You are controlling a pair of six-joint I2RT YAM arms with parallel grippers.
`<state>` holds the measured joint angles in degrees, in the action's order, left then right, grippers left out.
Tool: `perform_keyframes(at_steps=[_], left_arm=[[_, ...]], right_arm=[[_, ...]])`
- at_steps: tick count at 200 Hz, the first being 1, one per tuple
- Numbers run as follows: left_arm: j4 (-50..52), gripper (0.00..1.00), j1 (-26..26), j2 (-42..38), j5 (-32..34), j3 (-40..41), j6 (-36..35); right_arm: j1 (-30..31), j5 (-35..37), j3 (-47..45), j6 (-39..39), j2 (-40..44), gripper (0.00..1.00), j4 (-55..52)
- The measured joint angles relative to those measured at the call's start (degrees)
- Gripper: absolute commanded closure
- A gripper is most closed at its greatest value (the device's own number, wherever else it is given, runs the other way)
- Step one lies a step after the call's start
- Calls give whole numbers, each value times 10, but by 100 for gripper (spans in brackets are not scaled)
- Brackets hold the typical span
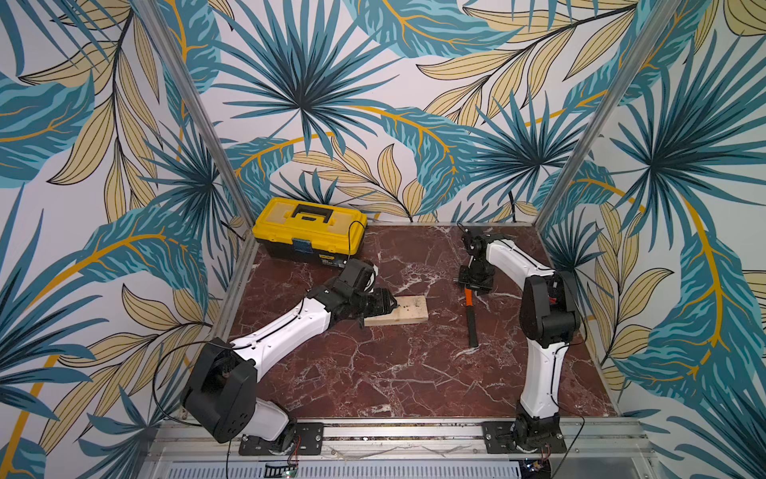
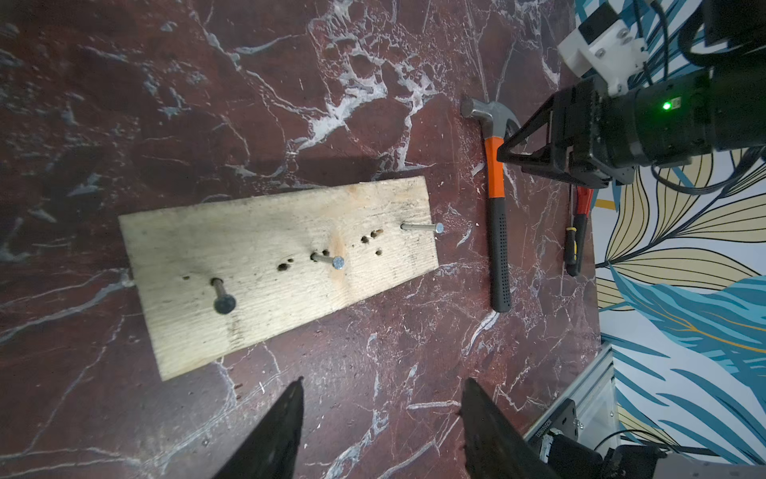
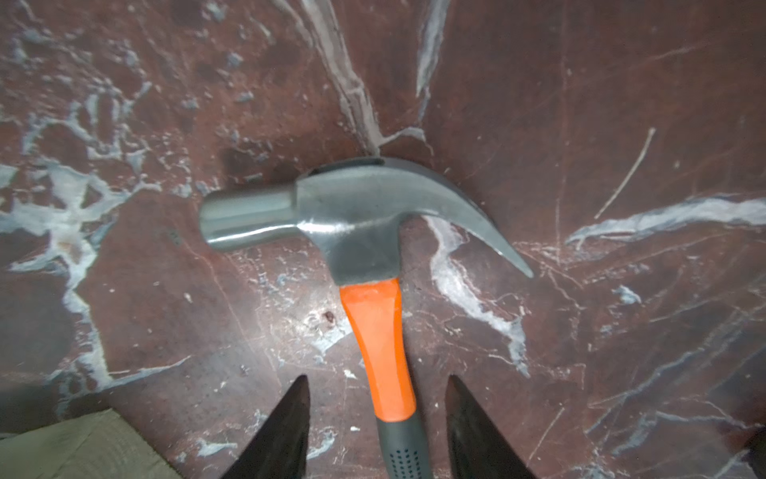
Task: Use a claw hammer to pull out a nail
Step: Pick up the hammer at the center of the board.
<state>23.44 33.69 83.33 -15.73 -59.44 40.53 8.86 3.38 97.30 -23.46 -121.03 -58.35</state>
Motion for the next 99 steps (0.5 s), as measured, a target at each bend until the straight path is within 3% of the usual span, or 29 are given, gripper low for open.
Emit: perform_keyframes(at_steps=[99], left_arm=[[0,38,10,16,2,-9,13]], right_arm=[[0,-22,0,6,-18,56,1]])
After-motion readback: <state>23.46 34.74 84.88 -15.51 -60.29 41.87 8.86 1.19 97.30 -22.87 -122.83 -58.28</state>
